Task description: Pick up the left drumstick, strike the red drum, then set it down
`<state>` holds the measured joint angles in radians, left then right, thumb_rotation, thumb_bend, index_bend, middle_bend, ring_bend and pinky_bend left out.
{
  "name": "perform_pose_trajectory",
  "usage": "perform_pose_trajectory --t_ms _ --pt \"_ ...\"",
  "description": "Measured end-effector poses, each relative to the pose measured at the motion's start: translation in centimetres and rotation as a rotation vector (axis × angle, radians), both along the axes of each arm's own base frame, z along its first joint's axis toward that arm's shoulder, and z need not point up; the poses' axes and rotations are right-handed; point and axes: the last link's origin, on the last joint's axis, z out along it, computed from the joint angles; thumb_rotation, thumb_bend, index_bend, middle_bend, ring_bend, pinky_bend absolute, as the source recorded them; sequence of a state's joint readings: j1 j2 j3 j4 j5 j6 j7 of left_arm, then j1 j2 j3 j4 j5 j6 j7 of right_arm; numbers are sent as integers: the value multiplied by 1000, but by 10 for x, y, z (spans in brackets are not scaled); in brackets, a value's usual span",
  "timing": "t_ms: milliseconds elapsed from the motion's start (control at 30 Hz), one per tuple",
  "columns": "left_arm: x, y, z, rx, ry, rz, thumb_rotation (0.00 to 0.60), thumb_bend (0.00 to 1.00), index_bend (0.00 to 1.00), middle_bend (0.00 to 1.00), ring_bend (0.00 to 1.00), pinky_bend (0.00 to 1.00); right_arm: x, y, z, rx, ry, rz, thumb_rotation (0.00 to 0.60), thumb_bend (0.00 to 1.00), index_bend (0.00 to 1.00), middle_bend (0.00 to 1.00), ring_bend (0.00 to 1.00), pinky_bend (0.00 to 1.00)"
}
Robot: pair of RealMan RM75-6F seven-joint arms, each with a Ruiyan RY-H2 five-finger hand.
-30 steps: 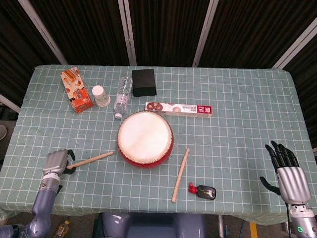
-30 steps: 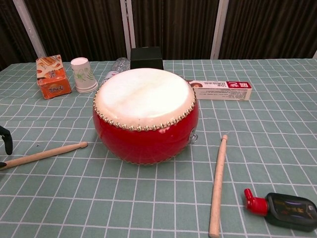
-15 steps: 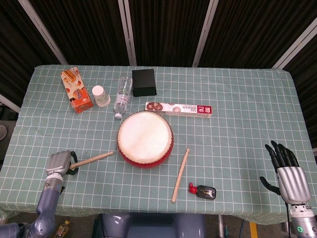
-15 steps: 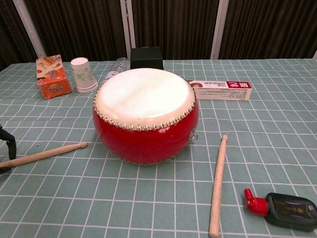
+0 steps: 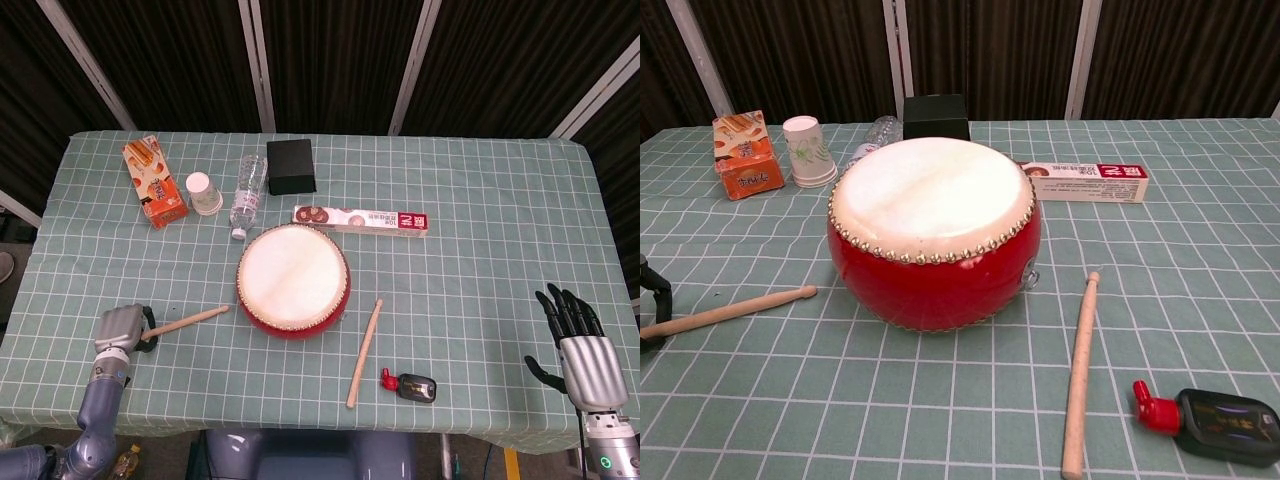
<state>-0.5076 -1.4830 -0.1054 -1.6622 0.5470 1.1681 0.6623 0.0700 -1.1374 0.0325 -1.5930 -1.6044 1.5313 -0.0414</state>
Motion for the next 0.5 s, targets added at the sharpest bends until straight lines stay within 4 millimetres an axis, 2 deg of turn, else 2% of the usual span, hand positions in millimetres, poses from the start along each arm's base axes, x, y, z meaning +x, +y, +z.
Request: perform_pose_trajectory --t_ms 200,500 --pt "0 -1 0 -5 5 -8 600 424 697 1000 1000 1000 0 0 0 2 -5 -5 600 250 0 0 0 116" --pt "13 2 20 30 48 -152 600 449 730 1000 1000 1000 0 0 0 4 -3 -8 600 251 0 0 0 116"
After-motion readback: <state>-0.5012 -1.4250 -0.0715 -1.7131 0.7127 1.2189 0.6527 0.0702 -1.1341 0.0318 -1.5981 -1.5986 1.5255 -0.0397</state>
